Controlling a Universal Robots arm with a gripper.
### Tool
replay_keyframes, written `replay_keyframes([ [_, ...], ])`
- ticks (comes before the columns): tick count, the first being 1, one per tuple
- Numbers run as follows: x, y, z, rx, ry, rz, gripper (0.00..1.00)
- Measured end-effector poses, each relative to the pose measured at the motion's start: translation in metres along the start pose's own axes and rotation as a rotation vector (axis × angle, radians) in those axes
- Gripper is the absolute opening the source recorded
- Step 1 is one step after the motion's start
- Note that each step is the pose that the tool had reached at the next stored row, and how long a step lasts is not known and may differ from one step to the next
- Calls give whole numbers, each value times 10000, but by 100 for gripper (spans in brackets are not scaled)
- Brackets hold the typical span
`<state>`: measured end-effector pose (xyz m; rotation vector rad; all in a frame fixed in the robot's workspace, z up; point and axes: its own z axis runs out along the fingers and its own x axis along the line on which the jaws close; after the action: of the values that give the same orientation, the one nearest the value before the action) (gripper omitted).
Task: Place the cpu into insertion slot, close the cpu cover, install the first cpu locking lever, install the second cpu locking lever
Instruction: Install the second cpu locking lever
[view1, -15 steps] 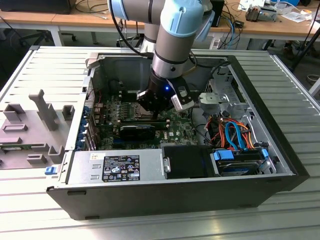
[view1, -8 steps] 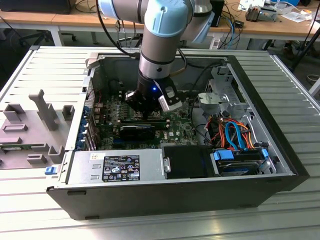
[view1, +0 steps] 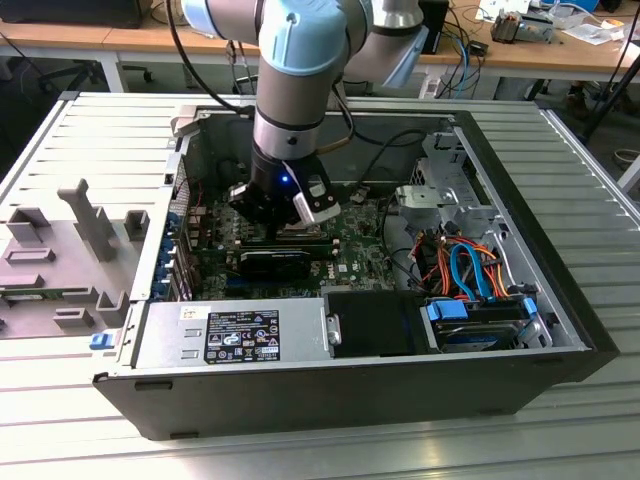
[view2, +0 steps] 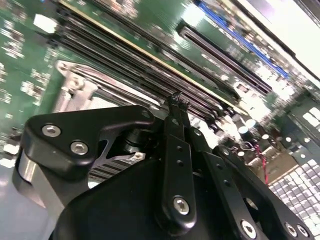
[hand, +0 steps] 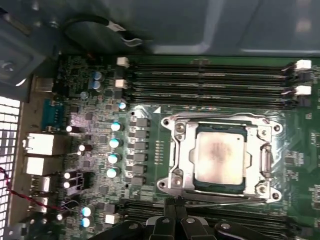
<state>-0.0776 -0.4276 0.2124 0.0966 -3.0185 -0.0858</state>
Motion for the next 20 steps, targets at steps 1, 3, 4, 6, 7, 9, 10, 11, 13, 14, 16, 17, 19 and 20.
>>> replay_keyframes([
  [1,44,3,8,1,0,-11,11],
  [3,53,3,15,11,6,-91,11],
  [4,53,2,23,32,16,-255,11],
  [6,51,2,31,52,26,-432,11],
  [7,51,4,34,66,33,-537,11],
  [9,50,20,43,86,45,-710,11],
  [10,49,29,46,93,48,-759,11],
  [11,47,39,51,98,50,-813,11],
  [13,45,46,70,103,53,-889,11],
  [14,44,43,92,119,61,-911,11],
  [16,41,44,116,110,58,-944,11],
  [17,42,44,116,112,57,-950,11],
  [19,53,48,90,105,15,-967,11],
  [20,58,49,63,113,6,-971,11],
])
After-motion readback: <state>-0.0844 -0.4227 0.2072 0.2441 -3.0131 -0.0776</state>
